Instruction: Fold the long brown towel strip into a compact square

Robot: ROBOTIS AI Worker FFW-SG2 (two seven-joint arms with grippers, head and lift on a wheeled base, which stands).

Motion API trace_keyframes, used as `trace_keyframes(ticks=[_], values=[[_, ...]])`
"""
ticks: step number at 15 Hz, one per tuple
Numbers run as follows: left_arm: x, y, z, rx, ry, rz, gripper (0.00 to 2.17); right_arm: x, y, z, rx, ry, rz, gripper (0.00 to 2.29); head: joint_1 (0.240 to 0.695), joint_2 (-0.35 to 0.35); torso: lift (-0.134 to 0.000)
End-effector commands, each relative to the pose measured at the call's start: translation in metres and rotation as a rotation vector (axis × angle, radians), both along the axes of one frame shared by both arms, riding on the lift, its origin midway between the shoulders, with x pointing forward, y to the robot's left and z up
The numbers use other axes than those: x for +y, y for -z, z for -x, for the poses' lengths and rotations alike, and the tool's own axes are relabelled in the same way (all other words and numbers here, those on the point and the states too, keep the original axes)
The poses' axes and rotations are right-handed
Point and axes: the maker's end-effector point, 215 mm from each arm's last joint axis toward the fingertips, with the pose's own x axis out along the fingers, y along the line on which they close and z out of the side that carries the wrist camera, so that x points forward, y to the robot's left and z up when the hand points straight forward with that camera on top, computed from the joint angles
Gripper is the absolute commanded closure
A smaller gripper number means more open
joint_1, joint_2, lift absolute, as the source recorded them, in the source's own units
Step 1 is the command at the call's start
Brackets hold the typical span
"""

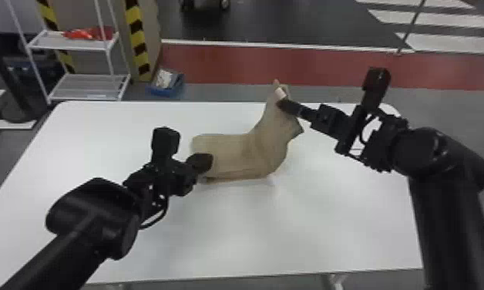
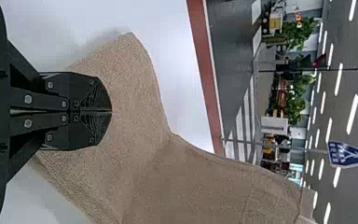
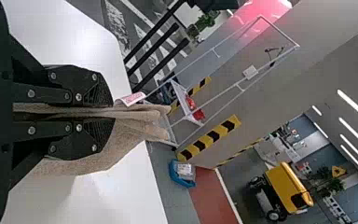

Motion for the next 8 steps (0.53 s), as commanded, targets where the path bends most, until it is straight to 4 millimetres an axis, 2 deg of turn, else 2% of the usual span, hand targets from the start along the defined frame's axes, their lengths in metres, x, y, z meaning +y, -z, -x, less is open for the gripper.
trace_keyframes(ticks=[1,4,8], values=[[-0.005,0.003,0.002,0.006,0.009,0.002,1.56,0.013,-0.011,-0.004,-0.016,-0.015,-0.001,1.03,0.677,-0.071,-0.12],[-0.02,0.003,0.006,0.013,0.024,0.02,1.56,0.029,-0.009,-0.007,-0.01,-0.028,0.007,1.03,0.67,-0.061,-0.12],[-0.028,-0.001,0.007,0.003,0.035,0.031,1.56,0.057,0.014,-0.002,0.013,-0.063,0.03,1.03,0.677,-0.056,-0.12]])
